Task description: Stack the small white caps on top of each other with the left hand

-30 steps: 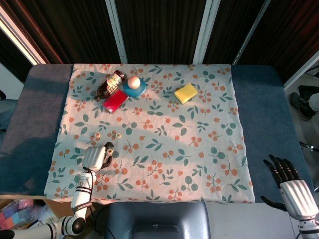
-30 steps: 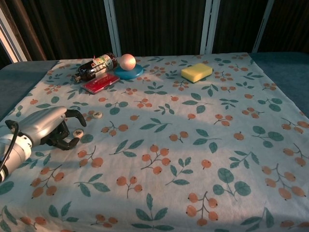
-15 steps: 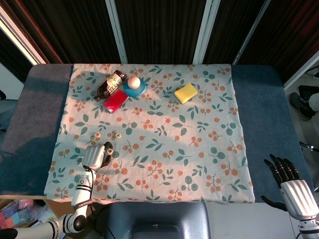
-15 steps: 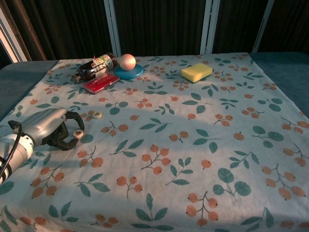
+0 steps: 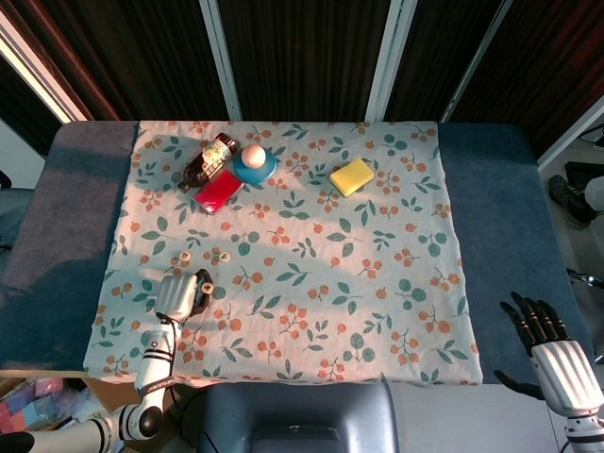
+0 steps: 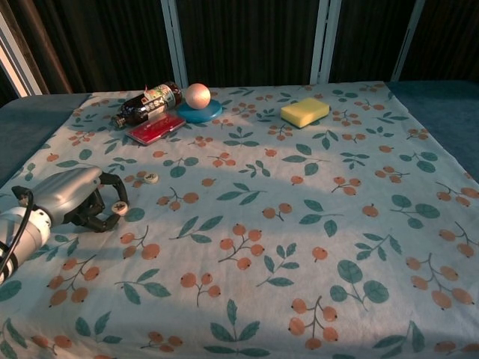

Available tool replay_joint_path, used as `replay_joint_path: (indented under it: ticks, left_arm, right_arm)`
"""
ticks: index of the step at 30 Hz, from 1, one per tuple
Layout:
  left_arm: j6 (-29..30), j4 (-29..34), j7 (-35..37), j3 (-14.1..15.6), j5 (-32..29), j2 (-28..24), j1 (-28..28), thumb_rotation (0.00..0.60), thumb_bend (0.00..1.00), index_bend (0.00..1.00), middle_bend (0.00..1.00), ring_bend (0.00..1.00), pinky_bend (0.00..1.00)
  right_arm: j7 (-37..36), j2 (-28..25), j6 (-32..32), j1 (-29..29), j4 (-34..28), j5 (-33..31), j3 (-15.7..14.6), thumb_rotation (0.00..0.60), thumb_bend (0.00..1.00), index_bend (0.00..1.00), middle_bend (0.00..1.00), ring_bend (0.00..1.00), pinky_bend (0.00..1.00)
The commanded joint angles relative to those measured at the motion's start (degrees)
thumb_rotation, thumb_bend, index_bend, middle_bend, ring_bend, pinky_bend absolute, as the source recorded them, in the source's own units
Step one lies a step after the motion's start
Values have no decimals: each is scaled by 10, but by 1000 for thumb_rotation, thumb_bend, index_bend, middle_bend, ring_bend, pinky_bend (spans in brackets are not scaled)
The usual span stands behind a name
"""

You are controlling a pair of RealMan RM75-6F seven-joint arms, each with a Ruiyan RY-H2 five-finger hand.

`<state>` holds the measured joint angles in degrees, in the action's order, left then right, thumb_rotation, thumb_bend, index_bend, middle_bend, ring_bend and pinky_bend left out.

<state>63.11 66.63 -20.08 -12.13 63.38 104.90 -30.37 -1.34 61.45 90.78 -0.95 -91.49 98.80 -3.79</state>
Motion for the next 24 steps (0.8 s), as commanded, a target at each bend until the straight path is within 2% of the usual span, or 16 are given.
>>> replay_joint_path:
  ticks: [1, 7, 13, 17, 24]
  left_arm:
    - [1, 2, 2, 0, 1, -1, 0, 600, 431, 489, 1000, 1000, 1000]
    - [18, 31, 10, -2, 14, -22, 5, 600, 431, 504, 1000, 1000, 1000]
    - [28, 73, 11, -11, 10, -75, 15, 600, 430, 505, 1000, 1000, 1000]
    - [21, 75, 16, -18, -11, -101, 22, 600, 431, 501, 1000, 1000, 1000]
    - [12, 58, 35, -6, -19, -117, 36, 600, 431, 502, 1000, 1000, 1000]
  right_arm:
    - [1, 0, 0, 0, 0, 0, 0, 600, 176, 0, 0, 0, 0]
    - [2, 0, -3, 1, -1, 0, 0, 600, 176, 0, 0, 0, 0]
    - [-1, -1, -1, 0, -1, 0, -1, 600, 176, 0, 0, 0, 0]
    - [-1, -1, 0, 0, -1, 1, -1, 600, 176, 0, 0, 0, 0]
    - [3, 1, -2, 1, -2, 2, -1, 600, 176, 0, 0, 0, 0]
